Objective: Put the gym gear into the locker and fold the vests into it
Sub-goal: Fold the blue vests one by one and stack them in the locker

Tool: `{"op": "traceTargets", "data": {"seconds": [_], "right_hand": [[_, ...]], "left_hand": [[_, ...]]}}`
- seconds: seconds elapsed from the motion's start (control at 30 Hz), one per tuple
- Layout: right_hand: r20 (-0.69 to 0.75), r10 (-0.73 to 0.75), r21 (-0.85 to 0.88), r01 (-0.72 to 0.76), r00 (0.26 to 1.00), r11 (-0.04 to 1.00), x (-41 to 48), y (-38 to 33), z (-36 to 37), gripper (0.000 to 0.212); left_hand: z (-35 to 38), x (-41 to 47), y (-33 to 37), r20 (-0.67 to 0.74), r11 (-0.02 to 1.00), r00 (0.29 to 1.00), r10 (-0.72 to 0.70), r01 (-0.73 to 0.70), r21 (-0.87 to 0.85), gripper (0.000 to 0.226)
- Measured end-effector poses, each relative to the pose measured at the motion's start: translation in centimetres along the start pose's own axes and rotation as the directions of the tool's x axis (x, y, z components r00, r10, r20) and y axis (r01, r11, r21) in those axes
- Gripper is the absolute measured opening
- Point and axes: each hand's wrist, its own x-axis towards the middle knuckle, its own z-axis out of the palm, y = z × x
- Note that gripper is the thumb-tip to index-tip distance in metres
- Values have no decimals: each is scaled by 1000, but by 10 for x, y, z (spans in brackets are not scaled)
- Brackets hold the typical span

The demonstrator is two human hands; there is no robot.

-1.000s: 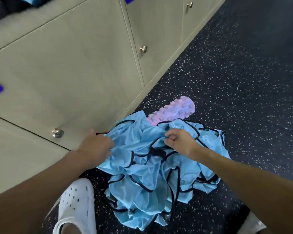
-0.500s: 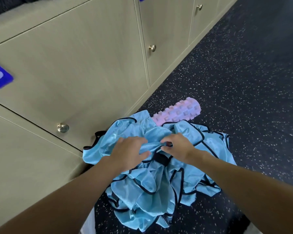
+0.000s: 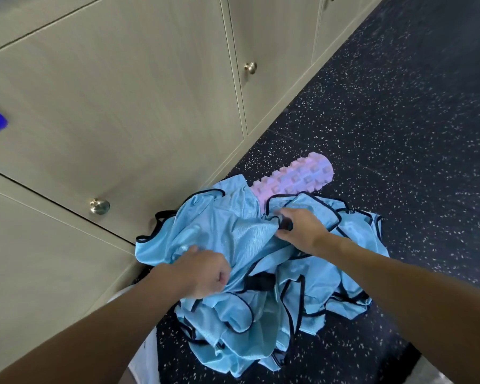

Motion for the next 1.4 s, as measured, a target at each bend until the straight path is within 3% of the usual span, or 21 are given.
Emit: {"op": "traceTargets", "data": {"seconds": [0.1,0.17,0.2,0.23,0.3,0.37,0.47,0.53,0.7,0.87,1.03,1.13,1.23,1.27,1.33,1.4], "right_hand": [[21,-27,-110,29,999,993,-7,-9,6,12],[14,-71,-68,72,997,995,-18,-14,12,5],[19,-79,-13,80,997,997,-25,-16,15,8],[23,-87,54,86,996,995,-31,-17,18,10],[26,-109,183,103,994,978,-42,-16,22,11],[11,-132,286,123,991,950,-51,-14,22,11],[5,-132,363,121,991,924,-62,-8,20,24],[23,-134,385,115,991,916,-69,-6,15,28],[-1,-148,386,137,989,912,-73,-8,-17,21],[-168,-193,410,246,967,878,-77,-51,-80,23],[-281,-265,430,368,922,824,-114,-115,-159,18],[-249,-337,424,415,908,805,-144,-147,-194,24],[-122,-388,341,406,914,848,-177,-172,-223,46],[-88,-406,281,414,910,866,-188,-180,-231,44],[-68,-438,148,443,896,884,-208,-194,-243,20],[-92,-448,122,457,889,881,-226,-206,-251,3]], "left_hand": [[-11,-5,-6,142,997,988,-56,62,-40,23],[-16,-4,-3,6,989,998,-65,65,-136,17],[-16,-2,0,-130,983,989,-65,40,-180,7],[-16,0,5,-268,974,961,-70,8,-227,12],[-15,7,15,-412,942,909,-57,-88,-325,51],[-16,10,25,-379,949,926,-3,-116,-292,70],[-13,10,34,-340,988,940,-6,-46,-146,35],[-12,6,36,-389,962,920,-35,-75,-263,13],[-32,-5,29,-485,882,868,-110,-139,-449,13],[-94,-34,39,-700,878,701,-136,-242,-413,12],[-165,-92,54,-831,886,534,-157,-296,-358,12],[-202,-130,61,-883,904,441,-159,-294,-310,15],[-235,-178,71,-932,919,323,-165,-292,-264,14],[-244,-193,73,-948,920,276,-158,-308,-242,13],[-259,-223,75,-969,923,190,-156,-322,-211,14],[-268,-246,72,-975,922,133,-181,-323,-215,11]]}}
